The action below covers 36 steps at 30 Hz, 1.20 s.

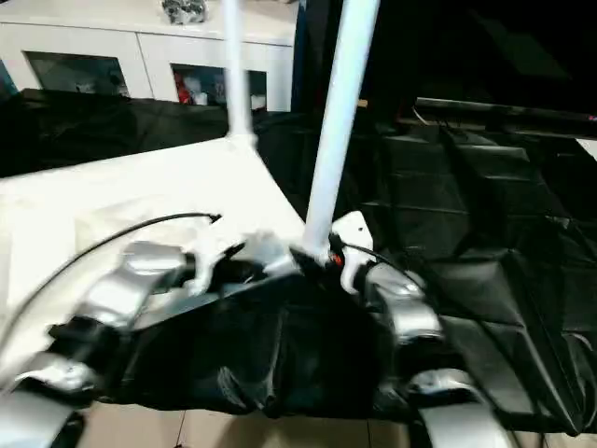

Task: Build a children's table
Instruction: Rotate leg to tighten

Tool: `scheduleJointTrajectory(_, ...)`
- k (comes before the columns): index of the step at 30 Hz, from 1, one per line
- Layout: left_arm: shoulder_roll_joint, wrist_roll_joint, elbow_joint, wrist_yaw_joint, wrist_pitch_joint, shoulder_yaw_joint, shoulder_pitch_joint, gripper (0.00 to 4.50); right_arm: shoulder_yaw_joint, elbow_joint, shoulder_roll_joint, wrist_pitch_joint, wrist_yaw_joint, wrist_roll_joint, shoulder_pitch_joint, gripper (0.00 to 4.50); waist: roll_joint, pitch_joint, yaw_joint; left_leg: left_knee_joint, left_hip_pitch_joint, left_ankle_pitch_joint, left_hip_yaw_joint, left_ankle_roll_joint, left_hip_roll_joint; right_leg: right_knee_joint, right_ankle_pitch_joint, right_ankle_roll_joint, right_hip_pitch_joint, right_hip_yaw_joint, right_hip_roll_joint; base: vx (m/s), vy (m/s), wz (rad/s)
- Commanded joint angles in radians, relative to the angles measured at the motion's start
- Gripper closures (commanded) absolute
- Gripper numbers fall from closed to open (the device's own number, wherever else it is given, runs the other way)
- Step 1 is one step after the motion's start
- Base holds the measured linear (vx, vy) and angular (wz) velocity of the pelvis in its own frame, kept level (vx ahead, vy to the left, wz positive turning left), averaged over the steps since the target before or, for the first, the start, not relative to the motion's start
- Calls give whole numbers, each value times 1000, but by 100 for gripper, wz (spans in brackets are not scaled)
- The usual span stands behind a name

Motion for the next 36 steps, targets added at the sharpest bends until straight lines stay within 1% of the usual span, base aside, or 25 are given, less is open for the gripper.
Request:
scheduleJointTrajectory(1,-10,-39,-23,-57,-33,-24,13,450,39,-23,2,22,89,14,16,76,-5,-40,3,-55,-12,-158,0,96,27,-80,-200,-182,56,57,-72,0,0,0)
scheduleJointTrajectory(2,11,-41,-30,-89,-40,-29,16,450,48,-44,-17,28,150,20,25,76,-5,-40,4,-55,-11,-158,1,95,28,-78,-191,-187,56,57,-71,0,0,0)
scheduleJointTrajectory(5,33,-43,-39,-114,-45,-35,20,450,60,-58,-37,30,211,29,31,76,-5,-41,6,-55,-11,-153,1,92,29,-76,-176,-193,57,57,-71,0,0,0)
scheduleJointTrajectory(6,41,-43,-41,-124,-47,-37,21,450,65,-63,-44,33,232,32,33,103,-8,-40,6,-55,-11,-154,2,92,29,-76,-177,-194,56,56,-70,0,0,0)
scheduleJointTrajectory(8,69,-44,-44,-157,-58,-40,23,450,83,-80,-66,46,307,40,38,110,-6,-41,10,-53,-11,-150,3,92,29,-74,-171,-196,58,56,-69,0,0,0)
scheduleJointTrajectory(9,78,-42,-42,-166,-63,-39,22,450,89,-86,-71,51,327,41,39,115,-7,-41,12,-52,-12,-136,3,94,29,-70,-149,-199,58,56,-68,0,0,0)
scheduleJointTrajectory(10,83,-42,-39,-173,-67,-38,22,450,91,-90,-74,55,343,41,40,129,-10,-41,12,-51,-12,-132,5,97,30,-70,-141,-201,58,56,-68,0,0,0)
scheduleJointTrajectory(11,89,-42,-37,-180,-70,-37,21,450,92,-98,-76,64,360,46,41,144,-10,-41,14,-51,-12,-128,4,97,31,-68,-135,-204,57,55,-69,0,0,0)
scheduleJointTrajectory(13,96,-43,-36,-188,-72,-36,21,450,92,-107,-77,75,376,52,42,152,-8,-40,16,-52,-10,-132,4,92,33,-69,-142,-208,56,55,-71,0,0,0)
scheduleJointTrajectory(14,98,-44,-36,-192,-72,-36,21,450,92,-112,-79,80,383,55,43,165,-12,-41,17,-51,-10,-131,5,89,33,-68,-144,-208,56,56,-71,0,0,0)
scheduleJointTrajectory(15,99,-45,-36,-193,-73,-36,21,450,93,-114,-79,83,387,56,43,176,-11,-40,19,-52,-10,-133,4,85,33,-68,-151,-208,56,56,-72,0,0,0)
scheduleJointTrajectory(16,101,-46,-35,-197,-72,-36,22,450,95,-117,-79,87,392,58,44,176,-11,-40,21,-52,-10,-131,4,82,33,-68,-151,-206,56,56,-71,0,0,0)
scheduleJointTrajectory(17,102,-46,-35,-200,-72,-36,22,450,96,-120,-80,89,395,59,45,186,-11,-41,21,-52,-9,-129,4,82,33,-68,-146,-207,56,56,-72,0,0,0)
scheduleJointTrajectory(20,103,-52,-34,-202,-72,-39,23,450,103,-134,-82,104,416,66,55,188,-14,-41,23,-50,-11,-112,5,82,32,-65,-124,-208,57,56,-71,0,0,0)
scheduleJointTrajectory(22,102,-54,-31,-202,-74,-41,24,450,102,-143,-81,116,420,70,62,189,-14,-41,24,-50,-12,-111,5,85,31,-65,-124,-205,59,56,-72,0,0,0)
scheduleJointTrajectory(26,96,-52,-27,-203,-73,-44,26,450,96,-155,-72,144,421,83,78,191,-15,-41,23,-49,-11,-109,5,83,32,-65,-128,-202,57,56,-71,0,0,0)
scheduleJointTrajectory(28,82,-43,-24,-182,-56,-47,25,450,85,-165,-52,169,379,92,101,191,-16,-41,24,-50,-10,-113,5,82,31,-66,-139,-198,57,56,-72,0,0,0)
scheduleJointTrajectory(29,82,-43,-24,-182,-56,-47,25,450,85,-165,-52,169,379,92,101,191,-15,-40,24,-50,-10,-114,5,81,31,-67,-142,-196,56,57,-72,0,0,0)
scheduleJointTrajectory(30,65,-28,-10,-142,-42,-47,16,450,74,-167,-27,172,322,92,116,191,-16,-41,23,-51,-11,-116,4,77,31,-67,-150,-193,57,57,-73,0,0,0)
scheduleJointTrajectory(31,59,-24,-6,-129,-40,-47,14,450,70,-167,-20,174,303,92,121,191,-17,-38,23,-53,-9,-126,3,72,31,-72,-173,-185,54,58,-74,0,0,0)
scheduleJointTrajectory(32,39,-16,5,-86,-20,-43,5,450,56,-151,2,160,231,81,123,191,-17,-36,22,-55,-9,-139,2,68,31,-76,-198,-180,54,57,-75,0,0,0)
scheduleJointTrajectory(33,25,-12,12,-58,-7,-40,0,450,47,-140,16,150,185,74,124,191,-16,-32,18,-60,-5,-177,0,51,30,-85,-270,-165,51,57,-76,0,0,0)
scheduleJointTrajectory(34,25,-12,12,-58,-7,-40,0,450,47,-140,16,150,185,74,124,191,-17,-31,16,-61,-4,-195,0,43,30,-88,-307,-154,50,57,-77,0,0,0)
scheduleJointTrajectory(35,-4,2,31,-2,6,-41,-13,450,32,-107,43,144,74,51,118,191,-16,-30,16,-63,-1,-217,-3,28,30,-93,-365,-138,48,57,-79,0,0,0)
scheduleJointTrajectory(36,-23,13,43,34,14,-43,-21,450,22,-85,60,141,0,35,113,191,-15,-27,13,-65,3,-249,-4,21,28,-101,-419,-123,44,57,-79,0,0,0)
